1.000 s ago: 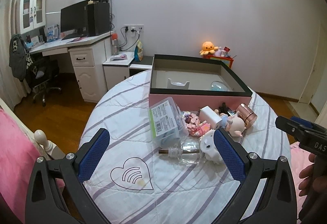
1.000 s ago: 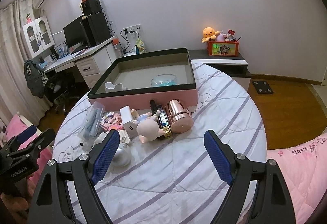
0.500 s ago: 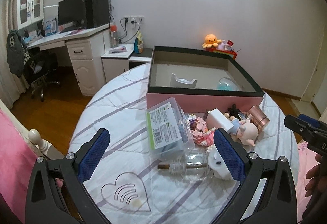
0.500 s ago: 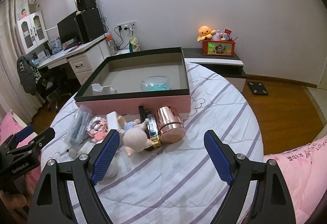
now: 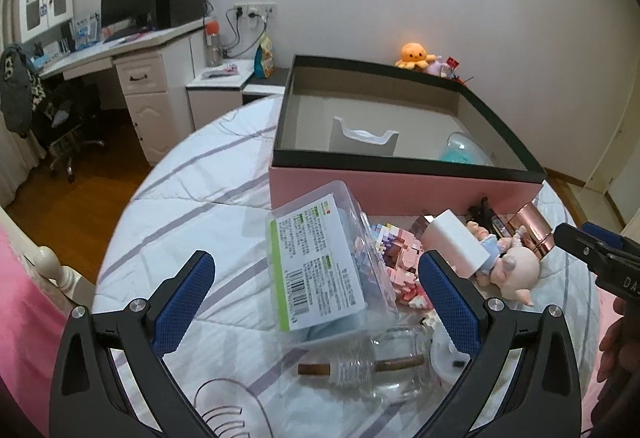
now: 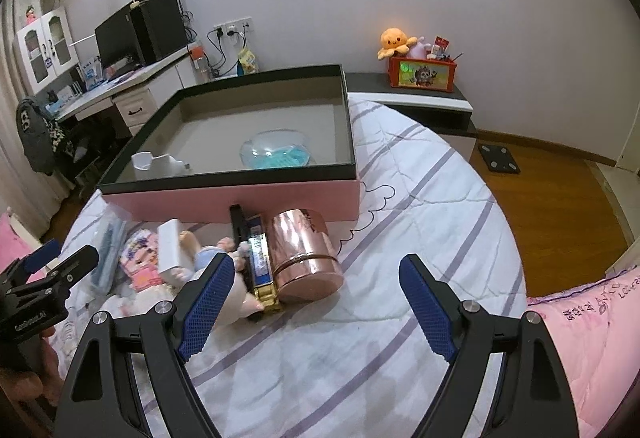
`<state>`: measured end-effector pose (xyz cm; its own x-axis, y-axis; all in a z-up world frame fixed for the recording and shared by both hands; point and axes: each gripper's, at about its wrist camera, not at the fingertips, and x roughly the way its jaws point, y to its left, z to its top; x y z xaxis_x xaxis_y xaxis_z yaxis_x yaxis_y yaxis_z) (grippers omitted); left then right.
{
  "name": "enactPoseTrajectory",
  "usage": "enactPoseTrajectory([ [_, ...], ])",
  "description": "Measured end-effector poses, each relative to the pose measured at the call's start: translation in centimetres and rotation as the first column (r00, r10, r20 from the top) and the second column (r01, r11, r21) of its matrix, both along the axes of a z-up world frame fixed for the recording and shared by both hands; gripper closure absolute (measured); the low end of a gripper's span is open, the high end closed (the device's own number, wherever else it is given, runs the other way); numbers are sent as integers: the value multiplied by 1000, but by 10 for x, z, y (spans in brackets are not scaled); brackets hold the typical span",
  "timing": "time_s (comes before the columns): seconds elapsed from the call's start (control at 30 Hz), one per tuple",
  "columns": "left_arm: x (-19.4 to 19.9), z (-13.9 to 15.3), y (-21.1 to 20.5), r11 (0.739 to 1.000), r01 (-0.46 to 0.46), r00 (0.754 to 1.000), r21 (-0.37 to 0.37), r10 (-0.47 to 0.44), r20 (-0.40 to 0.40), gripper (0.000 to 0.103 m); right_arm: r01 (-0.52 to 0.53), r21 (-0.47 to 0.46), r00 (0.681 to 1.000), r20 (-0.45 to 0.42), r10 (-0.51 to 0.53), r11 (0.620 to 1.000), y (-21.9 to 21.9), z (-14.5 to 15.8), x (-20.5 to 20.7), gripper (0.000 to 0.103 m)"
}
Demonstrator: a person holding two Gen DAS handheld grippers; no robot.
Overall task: Organize rigid objects
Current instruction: 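Grasp the clear plastic case with the left tool while the right tool grasps the rose-gold canister, then lift both items into the pink box and open both tools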
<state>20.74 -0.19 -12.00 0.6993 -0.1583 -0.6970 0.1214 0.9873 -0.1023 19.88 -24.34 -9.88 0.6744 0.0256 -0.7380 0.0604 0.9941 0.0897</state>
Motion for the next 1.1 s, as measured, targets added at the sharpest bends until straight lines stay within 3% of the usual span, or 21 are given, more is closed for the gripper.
enactPoseTrajectory([
  [0.13, 12, -9, -1, 1000, 5, 999, -25, -6, -32, 3, 2, 16, 999, -36, -1, 1000, -7, -13, 16, 17],
  [0.27, 23, -21, -2, 999, 27, 996, -46, -31, -86, 22, -20, 35, 997, -71, 23, 999, -8, -25, 29, 17],
  [0.37, 28, -28, 1, 993, 40, 992, -111, -52, -112, 33, -38, 44, 995, -95, 42, 998, -6, -34, 37, 18],
  [0.53, 32, -30, 4, 990, 44, 991, -132, -60, -121, 34, -78, 74, 993, -82, 84, 994, -4, -37, 44, 31],
  [0.6, 31, -30, 5, 989, 45, 991, -143, -62, -120, 34, -104, 76, 991, -70, 110, 992, 0, -34, 44, 50],
  [0.8, 20, -23, 11, 991, 46, 994, -129, -58, -96, 34, -111, 136, 990, -76, 122, 985, -6, -32, 35, 53],
  [1.1, 7, -6, 18, 994, 49, 998, -93, -53, -45, 34, -108, 138, 993, -31, 113, 984, -9, -16, 17, 54],
])
